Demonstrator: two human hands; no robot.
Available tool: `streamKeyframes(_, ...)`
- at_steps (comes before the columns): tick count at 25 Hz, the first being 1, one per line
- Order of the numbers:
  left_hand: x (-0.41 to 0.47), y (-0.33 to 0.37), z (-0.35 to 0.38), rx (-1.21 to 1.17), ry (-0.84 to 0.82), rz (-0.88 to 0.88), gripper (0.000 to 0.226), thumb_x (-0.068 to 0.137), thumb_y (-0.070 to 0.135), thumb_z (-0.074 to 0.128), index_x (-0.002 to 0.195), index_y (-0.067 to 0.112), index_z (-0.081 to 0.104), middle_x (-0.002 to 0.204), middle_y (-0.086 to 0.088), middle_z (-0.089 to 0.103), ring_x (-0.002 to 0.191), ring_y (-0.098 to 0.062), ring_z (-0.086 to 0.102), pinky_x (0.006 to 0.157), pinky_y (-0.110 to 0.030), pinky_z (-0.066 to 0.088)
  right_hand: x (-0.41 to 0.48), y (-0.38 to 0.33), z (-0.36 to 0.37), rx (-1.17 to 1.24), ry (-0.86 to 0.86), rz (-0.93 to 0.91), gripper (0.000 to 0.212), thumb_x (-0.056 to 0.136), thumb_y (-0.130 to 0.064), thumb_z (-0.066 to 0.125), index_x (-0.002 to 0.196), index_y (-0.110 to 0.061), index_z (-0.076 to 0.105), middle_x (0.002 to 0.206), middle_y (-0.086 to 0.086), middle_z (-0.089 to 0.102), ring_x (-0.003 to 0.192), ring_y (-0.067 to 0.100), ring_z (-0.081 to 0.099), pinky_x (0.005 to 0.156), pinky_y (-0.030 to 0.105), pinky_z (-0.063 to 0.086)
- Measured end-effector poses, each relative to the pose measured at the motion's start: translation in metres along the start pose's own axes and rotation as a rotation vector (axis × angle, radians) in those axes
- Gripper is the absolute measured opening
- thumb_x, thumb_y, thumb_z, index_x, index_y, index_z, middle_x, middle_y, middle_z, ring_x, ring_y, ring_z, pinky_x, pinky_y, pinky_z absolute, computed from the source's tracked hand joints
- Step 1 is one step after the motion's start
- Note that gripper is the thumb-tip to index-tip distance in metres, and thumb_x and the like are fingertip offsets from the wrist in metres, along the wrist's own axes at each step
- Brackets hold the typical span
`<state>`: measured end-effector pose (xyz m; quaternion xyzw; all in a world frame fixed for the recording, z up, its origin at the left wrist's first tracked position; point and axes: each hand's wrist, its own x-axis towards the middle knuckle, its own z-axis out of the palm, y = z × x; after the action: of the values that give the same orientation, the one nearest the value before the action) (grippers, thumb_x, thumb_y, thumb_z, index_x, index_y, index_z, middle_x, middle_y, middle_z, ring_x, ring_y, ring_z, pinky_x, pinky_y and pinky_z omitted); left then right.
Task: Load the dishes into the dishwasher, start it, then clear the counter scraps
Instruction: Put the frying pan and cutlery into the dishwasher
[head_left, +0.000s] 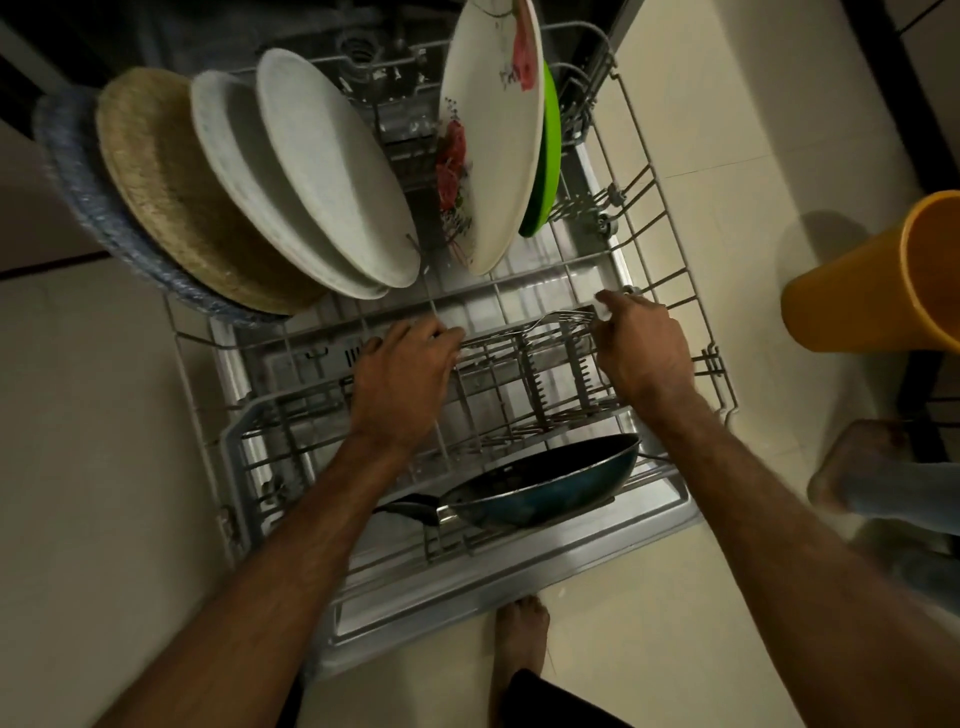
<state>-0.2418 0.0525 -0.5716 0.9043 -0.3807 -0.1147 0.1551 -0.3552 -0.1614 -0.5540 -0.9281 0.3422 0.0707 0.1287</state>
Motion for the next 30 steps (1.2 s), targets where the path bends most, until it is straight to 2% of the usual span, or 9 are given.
streamKeyframes(5,-0.067,-0.001,-0.057,-0.058,0.083,-0.172,0.033,0.096,0.018,0.061,0.128,0.018,0.065,0.116,-0.004,0.069,0.099,-0.027,0.066,0.075,-0.040,0.057,-0.026,-0.020,-0.055,-0.056,-0.017,0.044,0.031,0.096,-0.016,0.058,0.126,-0.011,0.061,0.111,0.016,0.069,0.090,0.033,0.069,0.079,0.045,0.058)
streamKeyframes(9,-0.115,0.020,-0.132,-0.091,-0.012,-0.314,0.034,0.099,0.020,0.053,0.132,0.021,0.063,0.121,-0.003,0.068,0.108,-0.028,0.063,0.080,-0.041,0.054,-0.068,-0.087,-0.115,-0.049,-0.130,-0.118,0.020,0.098,-0.014,0.054,0.115,-0.010,0.063,0.102,0.011,0.068,0.082,0.021,0.065,0.076,0.037,0.058)
streamKeyframes(14,-0.125,0.025,-0.287,-0.035,0.077,-0.399,0.024,0.100,0.027,0.049,0.110,0.019,0.069,0.106,0.000,0.068,0.096,-0.025,0.063,0.070,-0.036,0.049,-0.122,-0.226,-0.216,0.048,-0.159,-0.310,0.023,0.099,-0.017,0.050,0.116,-0.013,0.065,0.108,0.009,0.068,0.094,0.027,0.067,0.081,0.037,0.057)
streamKeyframes(17,-0.144,0.006,-0.388,0.005,0.144,-0.412,0.023,0.099,0.031,0.046,0.104,0.021,0.067,0.102,0.000,0.065,0.095,-0.024,0.062,0.071,-0.038,0.049,-0.145,-0.313,-0.285,0.101,-0.140,-0.441,0.024,0.099,-0.020,0.047,0.113,-0.012,0.065,0.109,0.009,0.066,0.099,0.029,0.063,0.086,0.040,0.052)
streamKeyframes(19,-0.159,-0.014,-0.452,0.014,0.216,-0.415,0.022,0.096,0.034,0.046,0.098,0.022,0.065,0.098,0.001,0.064,0.091,-0.024,0.061,0.071,-0.039,0.051,-0.157,-0.368,-0.325,0.154,-0.087,-0.521,0.023,0.100,-0.021,0.047,0.109,-0.011,0.066,0.107,0.010,0.067,0.098,0.029,0.063,0.086,0.039,0.050)
streamKeyframes(24,-0.188,-0.091,-0.611,0.142,0.450,-0.457,0.015,0.093,0.034,0.056,0.082,0.026,0.062,0.082,0.007,0.063,0.074,-0.017,0.064,0.054,-0.030,0.044,-0.172,-0.525,-0.415,0.272,0.063,-0.675,0.020,0.099,-0.020,0.050,0.103,-0.011,0.068,0.104,0.010,0.066,0.097,0.029,0.063,0.082,0.038,0.047)
streamKeyframes(27,-0.189,-0.142,-0.704,0.194,0.541,-0.495,0.016,0.089,0.032,0.061,0.077,0.022,0.063,0.079,0.003,0.066,0.072,-0.020,0.065,0.053,-0.031,0.047,-0.173,-0.614,-0.463,0.323,0.146,-0.724,0.019,0.098,-0.020,0.052,0.101,-0.011,0.068,0.103,0.009,0.067,0.096,0.027,0.063,0.082,0.038,0.049)
streamKeyframes(30,-0.195,-0.177,-0.771,0.179,0.578,-0.538,0.019,0.093,0.032,0.056,0.080,0.022,0.066,0.081,0.005,0.068,0.075,-0.017,0.067,0.055,-0.028,0.042,-0.174,-0.677,-0.497,0.361,0.224,-0.756,0.018,0.098,-0.020,0.054,0.100,-0.012,0.069,0.098,0.004,0.067,0.089,0.020,0.063,0.077,0.033,0.052)
